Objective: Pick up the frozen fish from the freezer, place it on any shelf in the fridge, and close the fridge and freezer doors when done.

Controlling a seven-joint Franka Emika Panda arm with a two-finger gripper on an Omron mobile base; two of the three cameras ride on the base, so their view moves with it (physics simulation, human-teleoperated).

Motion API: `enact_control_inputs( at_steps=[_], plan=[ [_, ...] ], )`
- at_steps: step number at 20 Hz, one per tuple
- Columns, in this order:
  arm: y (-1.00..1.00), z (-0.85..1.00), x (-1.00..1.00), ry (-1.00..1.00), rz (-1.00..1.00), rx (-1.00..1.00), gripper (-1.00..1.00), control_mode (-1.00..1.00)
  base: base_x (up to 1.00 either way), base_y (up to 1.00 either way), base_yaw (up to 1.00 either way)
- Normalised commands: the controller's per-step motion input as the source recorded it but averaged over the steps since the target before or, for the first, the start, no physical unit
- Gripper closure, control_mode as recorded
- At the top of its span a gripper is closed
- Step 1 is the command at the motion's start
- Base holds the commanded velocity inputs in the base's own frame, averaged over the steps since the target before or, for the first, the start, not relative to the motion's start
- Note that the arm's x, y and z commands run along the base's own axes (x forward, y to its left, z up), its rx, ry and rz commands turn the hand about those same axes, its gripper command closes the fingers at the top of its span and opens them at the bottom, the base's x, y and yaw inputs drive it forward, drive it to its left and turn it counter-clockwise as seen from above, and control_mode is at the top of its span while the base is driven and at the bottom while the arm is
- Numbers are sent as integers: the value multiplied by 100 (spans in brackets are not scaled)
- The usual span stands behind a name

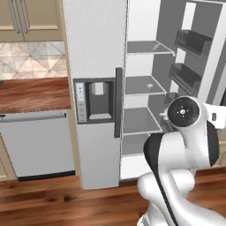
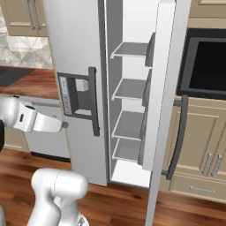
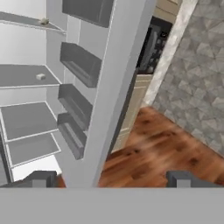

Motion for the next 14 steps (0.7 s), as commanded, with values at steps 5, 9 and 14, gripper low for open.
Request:
enact_control_inputs(
  at_steps=[5,9,14],
  plan=[
    [-75,25,-100,-7,7,15,-100,-100,0,0,0],
    [-100,11,-100,0,17,19,-100,-100,0,0,0],
    [-100,1,-86,0,22,17,-100,-100,0,0,0]
  ],
)
